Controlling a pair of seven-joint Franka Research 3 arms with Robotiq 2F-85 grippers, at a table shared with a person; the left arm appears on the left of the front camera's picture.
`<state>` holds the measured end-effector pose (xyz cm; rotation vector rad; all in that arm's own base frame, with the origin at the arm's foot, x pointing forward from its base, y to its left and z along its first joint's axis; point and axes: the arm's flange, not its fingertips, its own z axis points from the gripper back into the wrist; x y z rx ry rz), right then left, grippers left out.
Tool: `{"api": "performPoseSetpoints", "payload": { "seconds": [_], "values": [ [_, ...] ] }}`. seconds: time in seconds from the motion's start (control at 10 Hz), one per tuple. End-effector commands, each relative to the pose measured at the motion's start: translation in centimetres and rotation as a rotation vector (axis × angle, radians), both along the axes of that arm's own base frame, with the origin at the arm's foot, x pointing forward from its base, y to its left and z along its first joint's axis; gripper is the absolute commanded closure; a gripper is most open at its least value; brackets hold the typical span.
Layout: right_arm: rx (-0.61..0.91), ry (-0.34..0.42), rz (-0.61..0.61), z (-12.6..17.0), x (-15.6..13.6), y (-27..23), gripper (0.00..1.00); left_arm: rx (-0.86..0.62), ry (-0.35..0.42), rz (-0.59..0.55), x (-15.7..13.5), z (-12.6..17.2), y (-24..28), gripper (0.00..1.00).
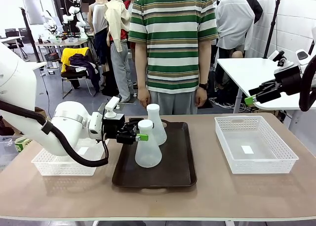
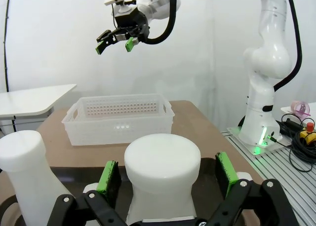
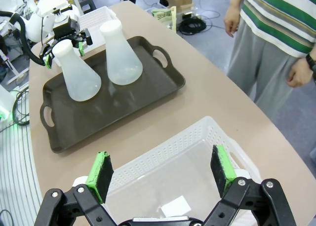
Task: Prepare the laboratory tools.
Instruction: Place the picked Big flask upright in the Handle tray as directed by the person.
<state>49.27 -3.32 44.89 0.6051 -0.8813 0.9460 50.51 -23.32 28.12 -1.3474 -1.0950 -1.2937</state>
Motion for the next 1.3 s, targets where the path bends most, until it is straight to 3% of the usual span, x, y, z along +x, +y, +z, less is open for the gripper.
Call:
{"api": "performPoseSetpoints", "payload": {
  "seconds": [0.0,1.2],
  "values": [
    [-0.005,-0.001,-0.006,-0.09,0.06,0.07,0.0,-0.01,-0.001,0.009,0.14,0.05,-0.18,0.0],
    [-0.005,-0.001,-0.006,-0.09,0.06,0.07,0.0,-0.01,-0.001,0.009,0.14,0.05,-0.18,0.0]
  ]
}}
